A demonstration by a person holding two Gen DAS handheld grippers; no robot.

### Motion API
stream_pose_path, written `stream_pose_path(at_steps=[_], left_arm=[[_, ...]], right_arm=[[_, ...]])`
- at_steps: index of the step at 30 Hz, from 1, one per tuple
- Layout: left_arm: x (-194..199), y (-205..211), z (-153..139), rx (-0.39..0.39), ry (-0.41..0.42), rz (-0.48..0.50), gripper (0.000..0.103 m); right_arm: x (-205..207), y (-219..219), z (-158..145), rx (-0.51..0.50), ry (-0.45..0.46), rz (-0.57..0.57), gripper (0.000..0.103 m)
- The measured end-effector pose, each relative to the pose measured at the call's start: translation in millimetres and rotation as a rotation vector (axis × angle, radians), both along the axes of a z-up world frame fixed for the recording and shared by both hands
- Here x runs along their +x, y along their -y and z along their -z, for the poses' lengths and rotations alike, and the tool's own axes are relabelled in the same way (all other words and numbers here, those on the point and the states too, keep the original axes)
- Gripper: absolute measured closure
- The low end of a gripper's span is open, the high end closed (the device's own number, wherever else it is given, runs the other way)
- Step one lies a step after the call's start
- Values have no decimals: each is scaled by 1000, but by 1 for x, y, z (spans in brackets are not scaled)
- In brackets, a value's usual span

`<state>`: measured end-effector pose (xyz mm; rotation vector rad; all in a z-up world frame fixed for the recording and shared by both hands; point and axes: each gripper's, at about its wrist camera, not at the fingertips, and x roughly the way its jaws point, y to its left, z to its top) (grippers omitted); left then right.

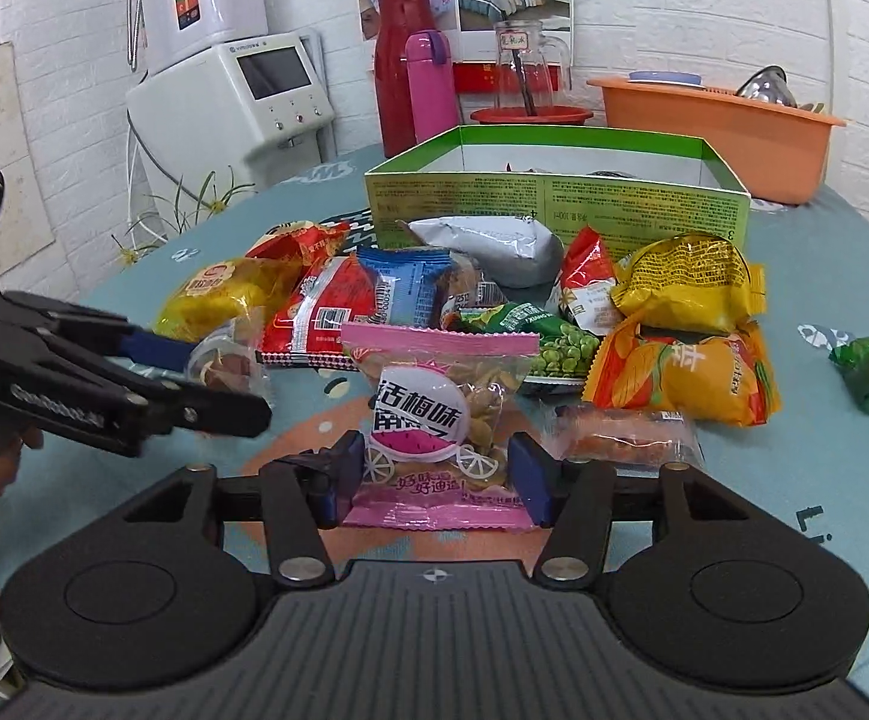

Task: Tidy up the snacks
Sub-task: 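Grasp the small clear bread pack with the left gripper while the right grasps the pink pack, then drop the clear pack and the pink pack into the green box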

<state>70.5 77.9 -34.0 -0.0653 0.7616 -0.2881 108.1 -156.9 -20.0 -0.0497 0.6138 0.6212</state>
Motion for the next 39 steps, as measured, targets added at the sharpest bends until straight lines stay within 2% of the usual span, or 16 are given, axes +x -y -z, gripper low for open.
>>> stream_pose_path(at_steps=[5,7,8,10,14,17,22,26,30,35,39], left_arm=[[-2,-7,-1,-27,1,-24,8],[0,-5,-1,-23,1,-21,16],[0,-4,-1,-16,4,-20,22],[1,-5,-2,-52,-5,-19,27],[-4,-7,-12,-141,-6,-3,31],[-9,-3,-30,-168,35,19,32],[-4,0,-72,-206,152,31,32],[13,0,-103,-222,241,10,31],[44,-2,-118,-247,266,-16,31],[90,-3,-119,-239,281,-57,31],[128,-6,-109,-248,253,-74,31]], right_arm=[[8,-7,2,2,3,8,8],[10,-9,3,10,2,10,8],[10,-9,5,12,2,9,13],[10,-7,8,26,-2,2,20],[5,-4,-2,25,-4,-2,28],[0,0,-17,47,21,-23,28],[3,3,-51,71,119,-19,28],[21,3,-76,90,189,9,28],[48,5,-96,114,241,56,28],[87,8,-104,120,292,134,28],[122,12,-99,128,278,190,28]])
